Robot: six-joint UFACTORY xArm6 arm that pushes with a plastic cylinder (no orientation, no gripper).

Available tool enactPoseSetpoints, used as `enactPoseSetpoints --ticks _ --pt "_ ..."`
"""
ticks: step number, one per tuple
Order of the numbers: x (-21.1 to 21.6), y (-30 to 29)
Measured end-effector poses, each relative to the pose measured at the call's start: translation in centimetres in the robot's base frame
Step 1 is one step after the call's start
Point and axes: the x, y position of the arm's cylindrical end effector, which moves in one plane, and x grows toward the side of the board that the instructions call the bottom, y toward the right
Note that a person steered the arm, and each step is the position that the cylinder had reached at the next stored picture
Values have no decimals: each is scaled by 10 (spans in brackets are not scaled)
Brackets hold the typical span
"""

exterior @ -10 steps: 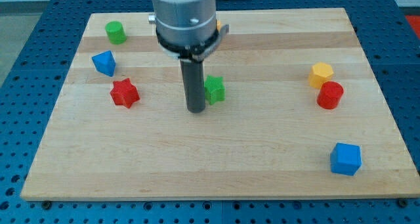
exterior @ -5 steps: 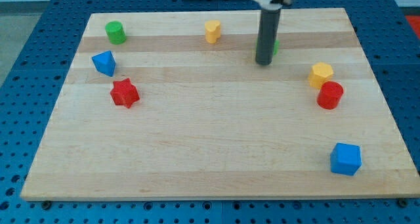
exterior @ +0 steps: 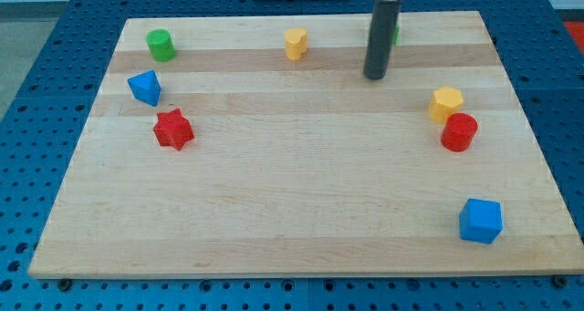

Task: Place the green star towards the top right corner

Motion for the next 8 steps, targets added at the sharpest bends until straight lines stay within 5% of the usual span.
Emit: enactPoseSetpoints --ticks 1,3,4,8 --pt "8 -28" --pt "-122 -27" --pt "-140 -27" --pt "-108 80"
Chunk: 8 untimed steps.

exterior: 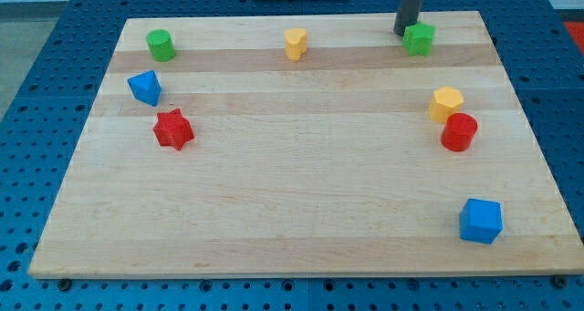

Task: Place the green star towards the top right corner

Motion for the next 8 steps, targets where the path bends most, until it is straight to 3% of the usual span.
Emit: enactPoseSetpoints --ticks 3,5,7,8 --pt "-5 24" --pt "-5 -32" --pt "-5 -33" --pt "15 -45"
